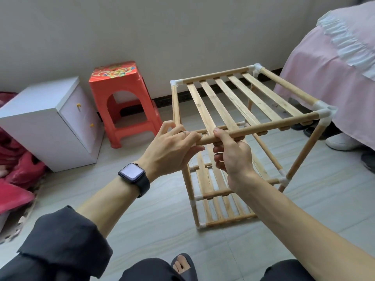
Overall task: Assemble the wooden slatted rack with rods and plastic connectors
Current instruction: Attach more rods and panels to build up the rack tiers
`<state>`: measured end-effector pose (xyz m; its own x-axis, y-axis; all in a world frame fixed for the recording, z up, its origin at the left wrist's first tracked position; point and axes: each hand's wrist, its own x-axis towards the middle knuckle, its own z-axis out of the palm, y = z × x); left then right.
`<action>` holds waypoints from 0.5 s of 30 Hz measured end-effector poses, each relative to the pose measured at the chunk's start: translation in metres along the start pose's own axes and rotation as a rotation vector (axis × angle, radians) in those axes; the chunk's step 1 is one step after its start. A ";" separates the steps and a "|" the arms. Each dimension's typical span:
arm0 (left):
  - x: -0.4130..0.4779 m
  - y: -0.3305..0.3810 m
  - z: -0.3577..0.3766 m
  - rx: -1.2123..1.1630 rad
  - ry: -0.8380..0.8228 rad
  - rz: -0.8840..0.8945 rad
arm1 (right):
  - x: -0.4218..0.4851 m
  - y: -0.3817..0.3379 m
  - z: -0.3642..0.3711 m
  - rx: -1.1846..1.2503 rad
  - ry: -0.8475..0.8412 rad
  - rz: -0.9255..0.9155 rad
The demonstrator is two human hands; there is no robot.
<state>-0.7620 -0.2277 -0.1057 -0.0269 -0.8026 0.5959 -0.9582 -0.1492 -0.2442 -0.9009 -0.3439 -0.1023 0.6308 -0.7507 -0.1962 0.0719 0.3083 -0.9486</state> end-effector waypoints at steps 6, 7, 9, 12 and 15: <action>0.003 -0.003 -0.002 -0.024 -0.030 -0.033 | -0.006 0.001 0.013 0.024 -0.004 0.046; 0.003 -0.004 -0.002 -0.035 -0.044 -0.038 | -0.006 0.001 0.013 0.019 -0.005 0.041; 0.004 -0.004 -0.002 -0.059 -0.077 -0.061 | -0.006 0.000 0.010 -0.005 -0.026 0.018; 0.006 0.005 -0.004 -0.202 -0.129 -0.220 | -0.005 -0.005 -0.005 -0.128 -0.122 0.017; 0.006 0.020 -0.008 -0.611 -0.036 -0.514 | -0.002 -0.013 -0.023 -0.199 -0.116 0.056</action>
<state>-0.7834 -0.2305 -0.1009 0.4598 -0.7392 0.4921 -0.8349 -0.1711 0.5231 -0.9206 -0.3600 -0.0949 0.7150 -0.6600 -0.2307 -0.1119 0.2177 -0.9696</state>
